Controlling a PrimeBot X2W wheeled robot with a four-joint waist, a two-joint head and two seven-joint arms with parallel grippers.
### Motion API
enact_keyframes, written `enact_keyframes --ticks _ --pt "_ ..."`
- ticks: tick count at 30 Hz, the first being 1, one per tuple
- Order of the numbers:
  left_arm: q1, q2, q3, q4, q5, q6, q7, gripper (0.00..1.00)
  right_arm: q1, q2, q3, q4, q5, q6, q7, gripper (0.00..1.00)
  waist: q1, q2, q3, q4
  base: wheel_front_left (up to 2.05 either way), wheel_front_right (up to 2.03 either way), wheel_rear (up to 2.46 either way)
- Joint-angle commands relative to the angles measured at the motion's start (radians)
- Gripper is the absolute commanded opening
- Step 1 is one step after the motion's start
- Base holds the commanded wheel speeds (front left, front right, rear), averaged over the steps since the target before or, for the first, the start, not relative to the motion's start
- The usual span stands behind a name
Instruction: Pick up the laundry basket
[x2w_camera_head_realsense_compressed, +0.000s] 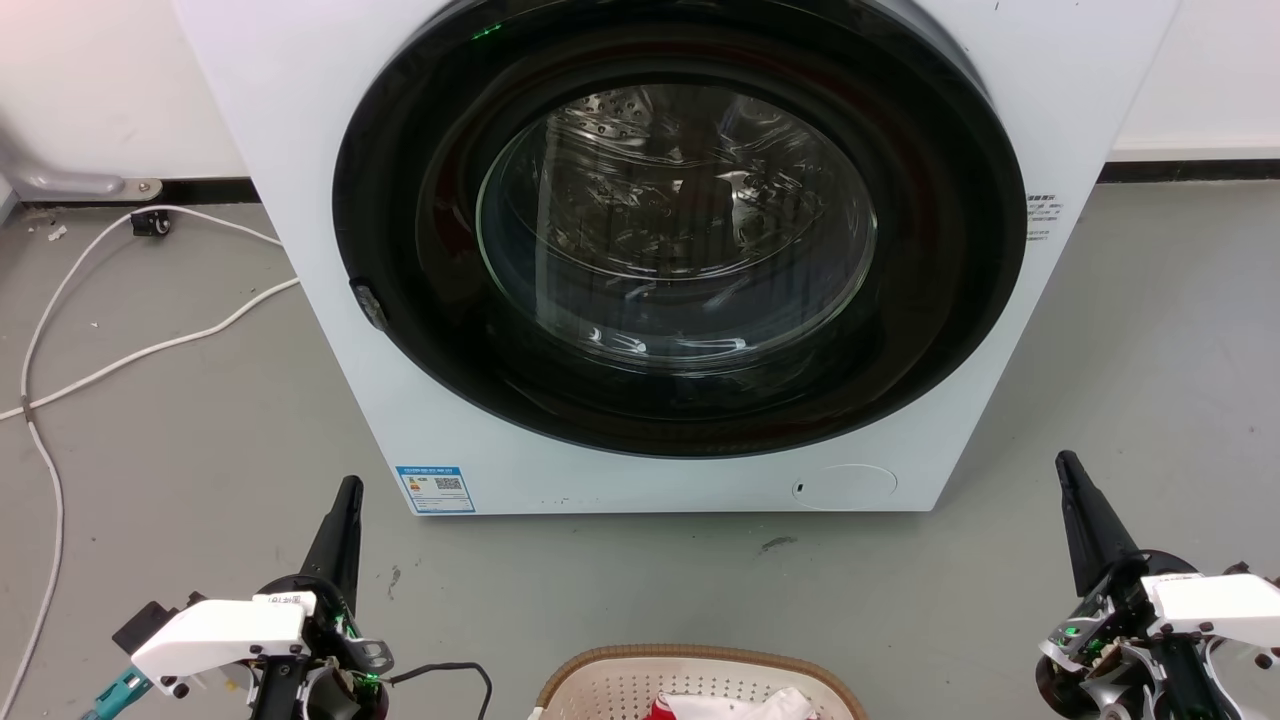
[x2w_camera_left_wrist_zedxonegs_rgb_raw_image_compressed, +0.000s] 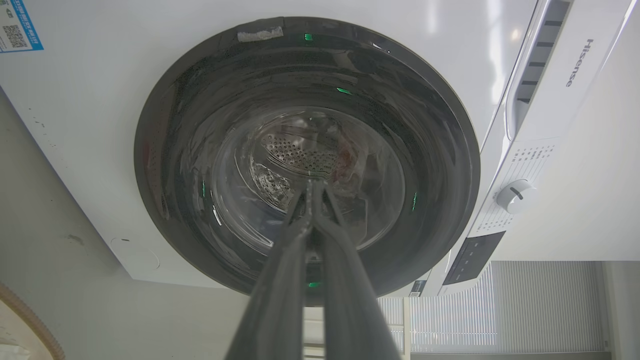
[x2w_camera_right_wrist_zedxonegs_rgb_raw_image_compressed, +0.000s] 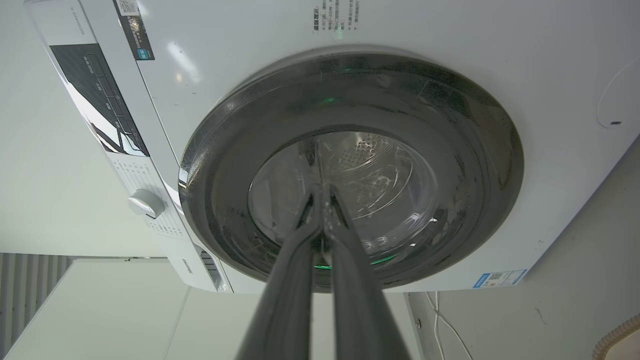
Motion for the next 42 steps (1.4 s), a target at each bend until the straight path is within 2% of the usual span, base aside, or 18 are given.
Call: enact_keyframes --ticks 1,36,37,42 --pt "-0.009 0.0 0.002 0.001 0.003 -0.003 0.004 0.0 -0.012 0.003 -0.002 0.002 -0.003 0.0 0.003 0.0 0.0 0.0 0.0 0.0 0.0 0.0 0.0" --pt "-0.01 -0.004 0.009 0.001 0.007 -0.003 0.009 0.0 -0.012 0.01 -0.012 0.002 -0.012 0.0 0.01 0.0 0.0 0.0 0.0 0.0 0.0 0.0 0.0" --pt "0.001 -0.005 0.005 0.004 0.007 0.0 0.005 1.0 0.0 0.007 -0.01 0.004 -0.007 0.0 0.008 1.0 0.0 0.0 0.0 0.0 0.0 0.0 0.0" --pt "0.0 -0.006 -0.008 0.007 0.005 0.0 -0.004 1.0 0.003 0.008 0.0 0.0 -0.015 0.0 -0.005 1.0 0.0 0.0 0.0 0.0 0.0 0.0 0.0"
